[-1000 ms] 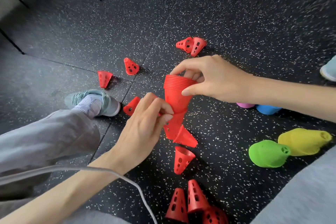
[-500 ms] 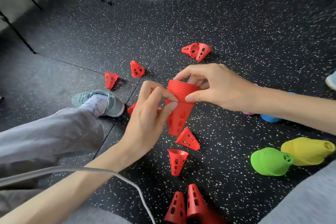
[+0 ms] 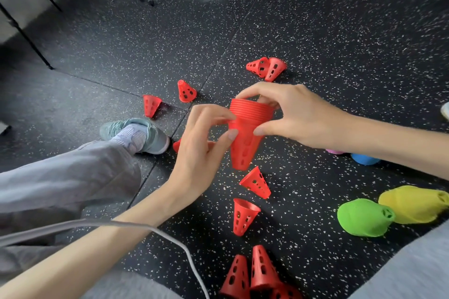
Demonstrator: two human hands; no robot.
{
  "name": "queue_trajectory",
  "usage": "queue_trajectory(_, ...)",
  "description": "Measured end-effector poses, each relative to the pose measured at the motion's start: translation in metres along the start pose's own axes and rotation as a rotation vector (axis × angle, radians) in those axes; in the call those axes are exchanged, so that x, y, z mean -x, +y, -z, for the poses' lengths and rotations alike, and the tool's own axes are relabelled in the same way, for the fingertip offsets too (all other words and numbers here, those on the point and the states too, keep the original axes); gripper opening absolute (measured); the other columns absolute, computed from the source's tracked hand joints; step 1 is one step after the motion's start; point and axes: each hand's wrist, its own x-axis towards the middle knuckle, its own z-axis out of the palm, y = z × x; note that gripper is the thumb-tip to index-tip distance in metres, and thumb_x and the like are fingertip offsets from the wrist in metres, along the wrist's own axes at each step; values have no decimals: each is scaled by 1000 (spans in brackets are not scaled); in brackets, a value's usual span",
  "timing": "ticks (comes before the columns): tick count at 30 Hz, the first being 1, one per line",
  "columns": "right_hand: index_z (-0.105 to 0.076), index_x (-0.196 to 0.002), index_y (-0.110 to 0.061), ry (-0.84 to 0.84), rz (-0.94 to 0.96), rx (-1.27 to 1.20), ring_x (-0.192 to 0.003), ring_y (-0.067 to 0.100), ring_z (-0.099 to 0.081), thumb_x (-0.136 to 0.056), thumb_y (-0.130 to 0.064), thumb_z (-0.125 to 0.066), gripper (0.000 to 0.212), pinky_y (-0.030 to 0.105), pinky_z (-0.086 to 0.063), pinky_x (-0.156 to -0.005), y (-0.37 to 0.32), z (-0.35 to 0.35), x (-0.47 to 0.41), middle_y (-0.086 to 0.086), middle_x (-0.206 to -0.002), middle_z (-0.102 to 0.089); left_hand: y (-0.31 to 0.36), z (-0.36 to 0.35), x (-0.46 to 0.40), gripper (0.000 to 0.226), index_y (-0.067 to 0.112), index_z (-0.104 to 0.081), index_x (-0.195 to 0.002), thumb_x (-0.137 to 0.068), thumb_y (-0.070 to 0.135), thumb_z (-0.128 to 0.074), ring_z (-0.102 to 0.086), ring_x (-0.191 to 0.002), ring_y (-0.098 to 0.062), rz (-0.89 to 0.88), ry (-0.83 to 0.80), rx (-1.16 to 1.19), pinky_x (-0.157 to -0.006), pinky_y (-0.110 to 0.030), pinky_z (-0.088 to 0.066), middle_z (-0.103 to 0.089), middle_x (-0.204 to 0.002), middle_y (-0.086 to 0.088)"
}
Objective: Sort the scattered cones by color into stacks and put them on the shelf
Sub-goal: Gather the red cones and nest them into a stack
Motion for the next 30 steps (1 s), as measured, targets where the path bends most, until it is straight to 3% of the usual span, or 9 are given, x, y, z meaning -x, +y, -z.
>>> queue_trajectory(2, -64, -128, -32, 14, -6, 36, -103, -5, -56, -82, -14, -83, 53, 1, -33, -86, 2, 2, 0, -21, -99, -67, -4, 2, -1, 28, 31, -54, -121, -101, 15, -64, -64, -118, -17, 69, 19, 58, -77, -39, -59, -60, -129, 3)
queue_trajectory(4, -65, -127, -31, 18, -9, 59, -103, -7, -55, -82, -12, -82, 51, -3, -33, -83, 4, 4, 0, -28, -97, -63, -15, 4, -2, 25, 30, -57, -122, -102, 15, -62, -66, -113, -15, 107, 61, 21, -78, -46, -59, -62, -127, 6)
queue_trajectory(8, -66, -126, -32, 45, 2, 73, -102, -5, -60, -82, -13, -81, 51, 0, -35, -85, 6, 8, -2, -25, -98, -66, -60, 6, 1, 16, 28, -64, -114, -100, 20, -64, -66, -98, -3, 177, -1, -184, -86, -36, -56, -62, -114, 11)
queue_trajectory(10, -65, -127, -32, 48, 9, 69, -102, -5, -60, -83, -12, -81, 51, -1, -35, -85, 7, 9, -2, -24, -100, -67, -93, 9, 3, 20, 29, -63, -117, -98, 24, -66, -64, -99, -2, 238, -61, -293, -91, -38, -55, -58, -117, 9)
queue_trajectory(14, -65, -128, -33, 48, 18, 92, -101, -6, -57, -84, -13, -81, 51, -6, -32, -81, 8, 8, -1, -24, -101, -67, -147, 14, -1, 45, 22, -52, -134, -94, 32, -70, -56, -119, -27, 420, -185, -497, -103, -47, -48, -50, -131, -7)
queue_trajectory(17, -64, -128, -35, 43, 10, 100, -100, -9, -52, -84, -14, -81, 52, -8, -29, -80, 10, 6, -1, -29, -99, -63, -173, 14, -8, 60, 18, -44, -143, -93, 35, -71, -50, -127, -35, 503, -241, -607, -106, -46, -44, -47, -140, -15)
queue_trajectory(19, -64, -128, -37, 45, 0, 105, -100, -8, -52, -84, -15, -81, 52, -9, -28, -80, 11, 4, 0, -34, -95, -57, -188, 14, -9, 68, 18, -38, -149, -93, 38, -70, -47, -130, -37, 581, -265, -602, -108, -48, -43, -45, -143, -20)
queue_trajectory(23, -64, -128, -39, 31, -22, 110, -101, -5, -56, -85, -16, -81, 52, -9, -28, -80, 11, 5, -1, -25, -101, -62, -211, 11, -7, 67, 18, -41, -149, -92, 36, -71, -52, -123, -41, 670, -233, -604, -105, -47, -44, -55, -132, -25)
queue_trajectory(30, -64, -128, -37, 35, -47, 106, -92, -13, -58, -85, -14, -80, 52, -7, -31, -80, 13, 6, -8, -34, -98, -58, -220, 2, -4, 60, 22, -49, -142, -89, 36, -75, -60, -111, -31, 735, -120, -443, -96, -33, -46, -55, -126, -14)
